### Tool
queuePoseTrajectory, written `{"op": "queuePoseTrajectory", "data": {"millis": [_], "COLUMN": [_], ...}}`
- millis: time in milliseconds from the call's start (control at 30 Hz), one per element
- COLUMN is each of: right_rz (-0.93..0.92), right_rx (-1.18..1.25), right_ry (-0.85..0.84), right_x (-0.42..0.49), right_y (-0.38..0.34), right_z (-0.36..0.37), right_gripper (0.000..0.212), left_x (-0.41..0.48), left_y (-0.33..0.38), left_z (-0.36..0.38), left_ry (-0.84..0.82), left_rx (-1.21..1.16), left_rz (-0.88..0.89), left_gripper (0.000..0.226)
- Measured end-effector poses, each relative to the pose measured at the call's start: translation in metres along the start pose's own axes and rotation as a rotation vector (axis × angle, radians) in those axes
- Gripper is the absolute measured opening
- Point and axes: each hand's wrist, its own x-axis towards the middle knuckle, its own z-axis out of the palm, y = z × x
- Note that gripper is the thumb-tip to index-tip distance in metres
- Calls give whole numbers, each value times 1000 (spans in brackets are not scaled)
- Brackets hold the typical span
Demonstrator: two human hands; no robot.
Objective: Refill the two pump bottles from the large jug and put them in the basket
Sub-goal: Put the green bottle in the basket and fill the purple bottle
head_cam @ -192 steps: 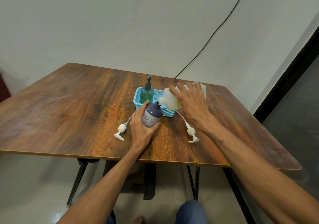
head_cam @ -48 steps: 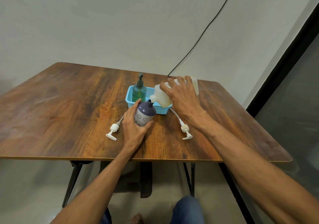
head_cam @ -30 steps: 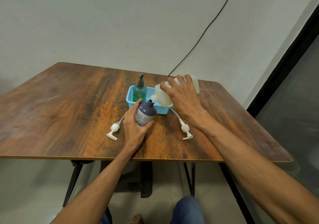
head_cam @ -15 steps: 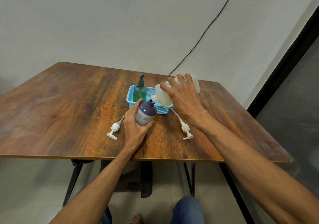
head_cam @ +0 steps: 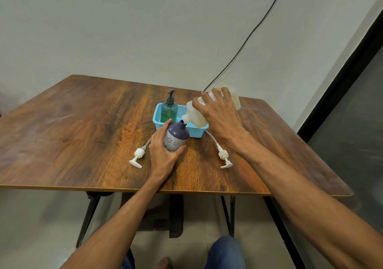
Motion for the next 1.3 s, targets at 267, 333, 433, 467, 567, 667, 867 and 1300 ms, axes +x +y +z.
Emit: {"op": "queuePoseTrajectory", "data": {"millis": [267,333,433,467,567,667,867,1300], "right_rz": [-14,-17,-19,-19,-20,-22,-28,-34], "right_rx": [-17,-18,-19,-17,-19,-26,-36,-47], "right_ry": [-3,-2,-3,-4,-8,-5,-9,3], "right_x": [1,1,1,1,1,1,3,4], "right_y": [0,1,1,1,1,1,0,0], "right_z": [0,0,0,0,-1,-3,-5,-5], "right_gripper": [64,64,64,64,64,63,64,61], "left_x": [0,1,0,0,0,1,1,1], "left_y": [0,0,-1,-1,-1,-2,-1,-2], "left_z": [1,1,1,1,2,1,1,1], "left_ry": [-2,-3,1,2,4,3,2,11], "left_rx": [-4,-4,-3,-2,-1,-1,-3,-9], "left_rz": [-2,-3,-2,-2,3,-3,-8,2], "left_gripper": [91,91,91,91,91,91,90,91]}}
